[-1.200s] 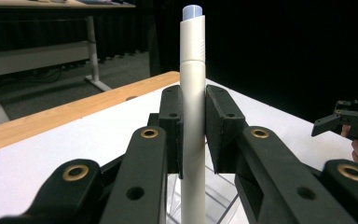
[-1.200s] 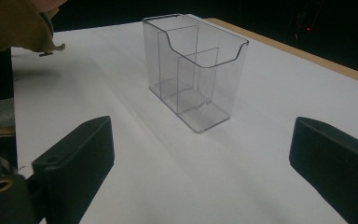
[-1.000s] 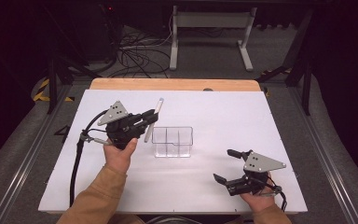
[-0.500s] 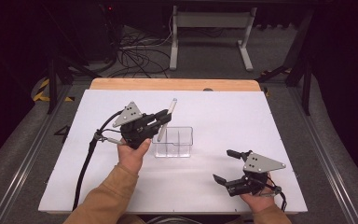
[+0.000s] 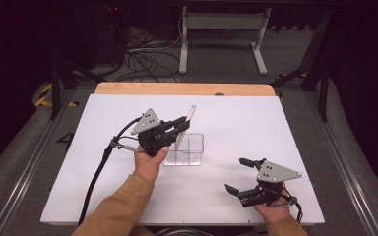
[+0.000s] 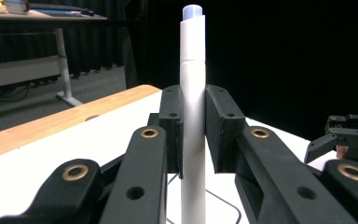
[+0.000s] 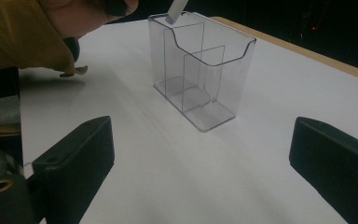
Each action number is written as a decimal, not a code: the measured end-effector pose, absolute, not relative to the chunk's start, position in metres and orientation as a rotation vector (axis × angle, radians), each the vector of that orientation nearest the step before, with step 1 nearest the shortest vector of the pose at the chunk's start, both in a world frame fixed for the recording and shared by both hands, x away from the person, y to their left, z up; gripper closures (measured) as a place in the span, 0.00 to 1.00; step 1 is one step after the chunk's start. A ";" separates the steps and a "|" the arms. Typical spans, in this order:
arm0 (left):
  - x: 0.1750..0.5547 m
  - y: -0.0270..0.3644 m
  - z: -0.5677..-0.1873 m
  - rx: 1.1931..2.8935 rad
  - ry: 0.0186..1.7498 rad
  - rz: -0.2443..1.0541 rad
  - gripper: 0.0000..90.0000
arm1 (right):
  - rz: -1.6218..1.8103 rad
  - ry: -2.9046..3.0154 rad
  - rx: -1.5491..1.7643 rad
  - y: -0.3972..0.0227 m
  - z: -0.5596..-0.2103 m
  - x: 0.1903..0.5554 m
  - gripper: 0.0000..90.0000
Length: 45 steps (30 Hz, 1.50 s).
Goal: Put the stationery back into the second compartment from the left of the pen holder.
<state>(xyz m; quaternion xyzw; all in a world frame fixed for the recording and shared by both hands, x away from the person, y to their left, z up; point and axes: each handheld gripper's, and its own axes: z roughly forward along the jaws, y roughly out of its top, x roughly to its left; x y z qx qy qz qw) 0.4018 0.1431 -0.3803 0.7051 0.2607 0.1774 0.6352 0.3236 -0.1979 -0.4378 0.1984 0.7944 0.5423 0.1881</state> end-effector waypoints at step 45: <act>0.406 0.141 -0.405 1.773 0.597 0.392 0.86 | 1.524 2.226 0.531 -0.199 -0.436 0.323 0.08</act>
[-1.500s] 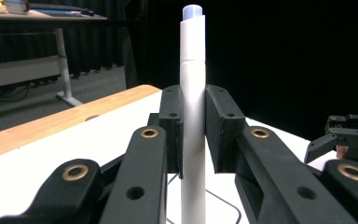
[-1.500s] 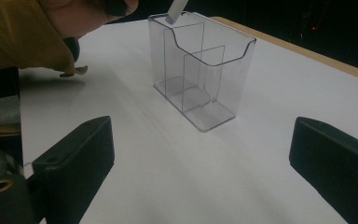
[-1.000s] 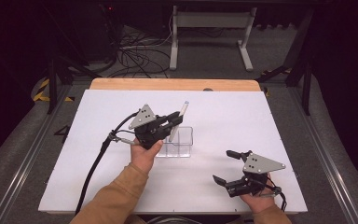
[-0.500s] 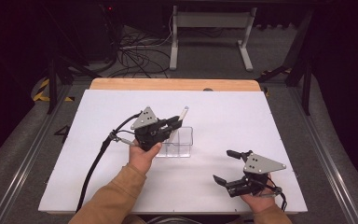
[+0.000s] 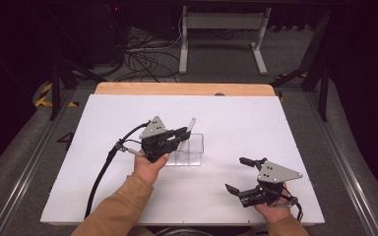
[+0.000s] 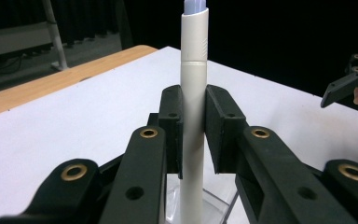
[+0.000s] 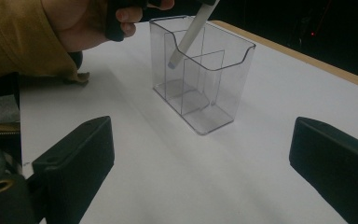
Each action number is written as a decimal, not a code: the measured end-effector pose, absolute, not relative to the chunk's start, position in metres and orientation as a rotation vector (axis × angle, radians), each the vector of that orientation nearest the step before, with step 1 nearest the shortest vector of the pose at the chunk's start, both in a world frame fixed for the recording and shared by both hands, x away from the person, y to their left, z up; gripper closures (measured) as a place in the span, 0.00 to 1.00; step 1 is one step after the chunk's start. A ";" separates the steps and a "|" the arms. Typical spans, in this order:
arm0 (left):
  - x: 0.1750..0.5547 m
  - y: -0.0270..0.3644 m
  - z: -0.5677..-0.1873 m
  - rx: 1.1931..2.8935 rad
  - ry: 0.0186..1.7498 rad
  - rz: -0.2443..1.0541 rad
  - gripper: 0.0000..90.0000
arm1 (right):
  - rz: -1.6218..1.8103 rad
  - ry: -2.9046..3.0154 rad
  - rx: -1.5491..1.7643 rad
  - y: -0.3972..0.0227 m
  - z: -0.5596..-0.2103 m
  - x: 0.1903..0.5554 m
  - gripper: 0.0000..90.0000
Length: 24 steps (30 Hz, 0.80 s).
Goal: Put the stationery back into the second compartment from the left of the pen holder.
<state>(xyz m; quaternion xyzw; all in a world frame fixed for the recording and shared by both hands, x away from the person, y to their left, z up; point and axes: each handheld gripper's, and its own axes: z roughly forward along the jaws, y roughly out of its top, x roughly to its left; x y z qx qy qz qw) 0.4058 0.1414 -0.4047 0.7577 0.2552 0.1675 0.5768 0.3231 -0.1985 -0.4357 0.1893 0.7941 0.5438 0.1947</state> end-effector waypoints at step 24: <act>0.372 0.171 -0.369 1.759 0.636 0.538 0.22 | 1.527 2.220 0.511 -0.195 -0.435 0.327 0.08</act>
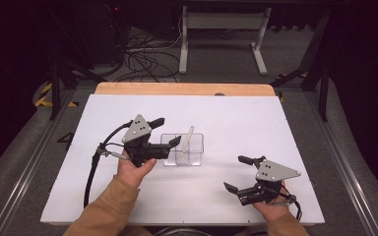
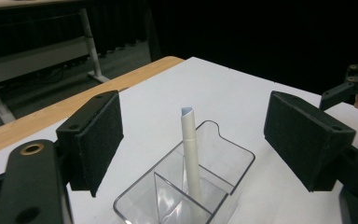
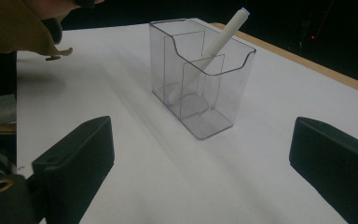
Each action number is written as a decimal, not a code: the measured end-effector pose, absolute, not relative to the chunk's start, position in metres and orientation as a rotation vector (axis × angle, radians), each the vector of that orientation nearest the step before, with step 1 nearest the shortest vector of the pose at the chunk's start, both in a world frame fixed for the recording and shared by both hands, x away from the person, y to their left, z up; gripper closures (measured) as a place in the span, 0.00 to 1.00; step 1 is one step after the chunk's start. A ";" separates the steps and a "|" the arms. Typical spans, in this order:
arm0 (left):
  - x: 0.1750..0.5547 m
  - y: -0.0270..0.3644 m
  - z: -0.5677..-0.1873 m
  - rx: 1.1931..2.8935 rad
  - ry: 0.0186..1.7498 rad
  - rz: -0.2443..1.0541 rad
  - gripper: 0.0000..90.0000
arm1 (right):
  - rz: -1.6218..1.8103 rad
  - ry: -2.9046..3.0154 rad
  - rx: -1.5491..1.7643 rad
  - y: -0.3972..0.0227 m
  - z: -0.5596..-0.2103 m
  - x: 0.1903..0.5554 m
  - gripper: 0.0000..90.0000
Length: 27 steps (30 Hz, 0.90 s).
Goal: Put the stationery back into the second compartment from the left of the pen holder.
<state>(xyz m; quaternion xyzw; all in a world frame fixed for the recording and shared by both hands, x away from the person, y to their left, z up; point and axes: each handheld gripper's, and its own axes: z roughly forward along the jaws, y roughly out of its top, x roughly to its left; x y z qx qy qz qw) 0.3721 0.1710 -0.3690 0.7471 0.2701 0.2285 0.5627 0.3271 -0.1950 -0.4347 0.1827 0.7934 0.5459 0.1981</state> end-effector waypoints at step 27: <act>0.337 0.221 -0.382 1.803 0.617 0.569 0.16 | 1.528 2.198 0.529 -0.198 -0.434 0.325 0.05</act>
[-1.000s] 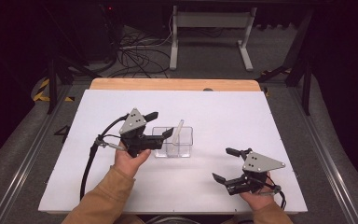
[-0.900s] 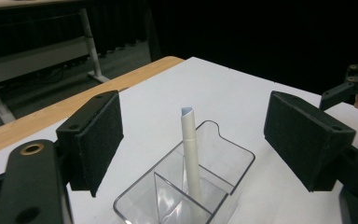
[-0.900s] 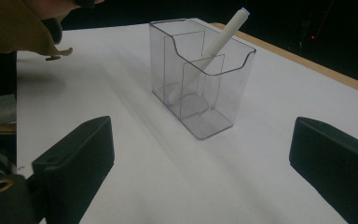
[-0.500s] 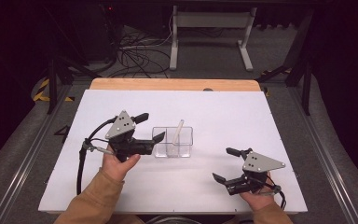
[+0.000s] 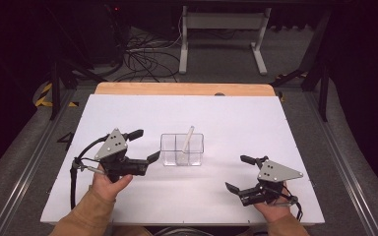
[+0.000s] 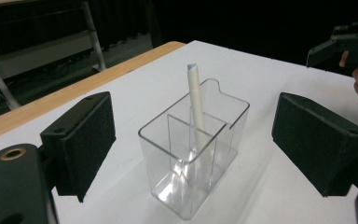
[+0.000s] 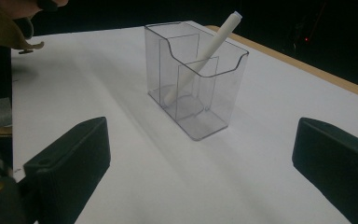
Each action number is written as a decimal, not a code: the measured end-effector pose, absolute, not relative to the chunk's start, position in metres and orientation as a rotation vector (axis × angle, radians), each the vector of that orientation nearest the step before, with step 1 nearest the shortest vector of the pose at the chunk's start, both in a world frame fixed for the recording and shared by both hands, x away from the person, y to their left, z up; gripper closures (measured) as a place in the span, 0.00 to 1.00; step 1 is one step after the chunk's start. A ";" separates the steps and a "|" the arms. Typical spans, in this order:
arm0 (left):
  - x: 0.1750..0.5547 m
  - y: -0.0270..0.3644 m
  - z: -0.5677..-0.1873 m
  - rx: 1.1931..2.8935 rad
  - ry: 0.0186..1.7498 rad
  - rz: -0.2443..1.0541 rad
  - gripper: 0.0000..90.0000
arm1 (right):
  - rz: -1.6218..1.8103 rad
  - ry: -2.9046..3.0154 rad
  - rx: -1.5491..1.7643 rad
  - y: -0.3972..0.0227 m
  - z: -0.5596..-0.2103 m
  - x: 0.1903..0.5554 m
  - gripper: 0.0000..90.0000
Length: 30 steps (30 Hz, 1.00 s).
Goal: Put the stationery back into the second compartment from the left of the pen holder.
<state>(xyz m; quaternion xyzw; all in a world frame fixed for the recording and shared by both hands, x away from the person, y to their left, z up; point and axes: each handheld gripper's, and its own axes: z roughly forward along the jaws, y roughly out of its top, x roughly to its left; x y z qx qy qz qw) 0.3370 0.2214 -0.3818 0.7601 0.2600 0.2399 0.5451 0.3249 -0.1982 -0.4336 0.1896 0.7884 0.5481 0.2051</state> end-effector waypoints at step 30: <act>0.313 0.306 -0.457 1.788 0.841 0.572 0.14 | 1.520 2.191 0.541 -0.201 -0.438 0.328 0.03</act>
